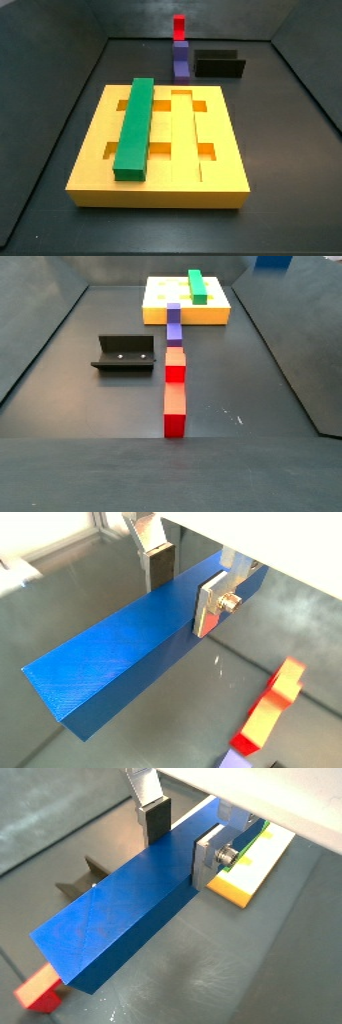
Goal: Pick up the blue object. Move up. Move to above the board. Insert the blue object.
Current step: Move to above the board.
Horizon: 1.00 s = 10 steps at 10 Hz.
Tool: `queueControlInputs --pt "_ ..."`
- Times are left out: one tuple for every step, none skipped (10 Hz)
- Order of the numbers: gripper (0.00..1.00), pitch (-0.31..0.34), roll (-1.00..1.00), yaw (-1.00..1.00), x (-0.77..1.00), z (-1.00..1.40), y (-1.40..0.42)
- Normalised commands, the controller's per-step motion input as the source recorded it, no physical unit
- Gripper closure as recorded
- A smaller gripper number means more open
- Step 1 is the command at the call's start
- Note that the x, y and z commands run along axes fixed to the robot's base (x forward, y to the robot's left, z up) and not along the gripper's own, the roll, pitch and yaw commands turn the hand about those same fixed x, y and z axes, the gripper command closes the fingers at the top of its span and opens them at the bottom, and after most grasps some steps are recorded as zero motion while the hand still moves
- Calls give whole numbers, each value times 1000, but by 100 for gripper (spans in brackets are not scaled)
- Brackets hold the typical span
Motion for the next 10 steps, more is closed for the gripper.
queueControlInputs --pt "100 45 11 3 21 334 0" --pt "100 40 7 -2 38 174 -2" --pt "100 217 4 207 438 216 -1400" --pt "100 233 28 194 431 194 -1400" --pt "100 254 61 149 451 197 -1400" --pt "100 239 -19 82 480 198 -1400" --pt "100 197 -11 37 487 200 -1400" --pt "100 164 32 26 488 206 -1400" --pt "100 146 -5 14 518 210 -1400" --pt "100 139 1 14 538 215 -1400"
